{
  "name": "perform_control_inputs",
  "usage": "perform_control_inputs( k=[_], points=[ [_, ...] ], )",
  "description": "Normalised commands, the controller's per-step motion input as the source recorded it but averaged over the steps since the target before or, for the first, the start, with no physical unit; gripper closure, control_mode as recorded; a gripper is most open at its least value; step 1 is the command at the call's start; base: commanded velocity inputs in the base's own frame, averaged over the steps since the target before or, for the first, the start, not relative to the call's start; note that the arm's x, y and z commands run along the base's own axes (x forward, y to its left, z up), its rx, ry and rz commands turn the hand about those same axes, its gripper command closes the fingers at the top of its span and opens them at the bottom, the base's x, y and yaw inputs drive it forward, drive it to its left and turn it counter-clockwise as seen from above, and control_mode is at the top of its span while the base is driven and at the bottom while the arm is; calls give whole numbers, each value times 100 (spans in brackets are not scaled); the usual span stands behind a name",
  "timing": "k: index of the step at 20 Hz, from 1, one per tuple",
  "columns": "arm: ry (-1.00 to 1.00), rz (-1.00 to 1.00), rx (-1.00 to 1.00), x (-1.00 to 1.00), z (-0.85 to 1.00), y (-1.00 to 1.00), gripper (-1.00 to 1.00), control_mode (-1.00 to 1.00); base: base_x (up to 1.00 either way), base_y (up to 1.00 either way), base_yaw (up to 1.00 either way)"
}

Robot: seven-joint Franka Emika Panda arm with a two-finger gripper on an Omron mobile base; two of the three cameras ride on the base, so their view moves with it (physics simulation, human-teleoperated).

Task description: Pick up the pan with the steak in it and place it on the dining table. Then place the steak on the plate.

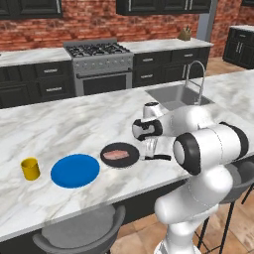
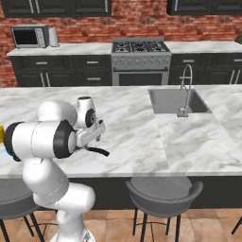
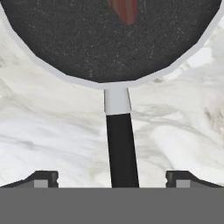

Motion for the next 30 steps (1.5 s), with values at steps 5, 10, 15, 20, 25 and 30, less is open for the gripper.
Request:
perform_control_inputs(
  k=[5, 10, 15, 20, 25, 30],
  points=[
    [-5, 0, 3, -64, 34, -1, -100, -100, 0, 0, 0],
    [-6, 1, 5, -32, 37, 9, -100, -100, 0, 0, 0],
    [-7, 0, 2, 11, 15, 54, -100, -100, 0, 0, 0],
    [-5, -1, 0, 43, 1, 77, -100, -100, 0, 0, 0],
    [0, -4, 0, 70, -7, 68, -100, -100, 0, 0, 0],
    [0, -3, -1, 74, -17, 56, -100, -100, 0, 0, 0]
  ],
)
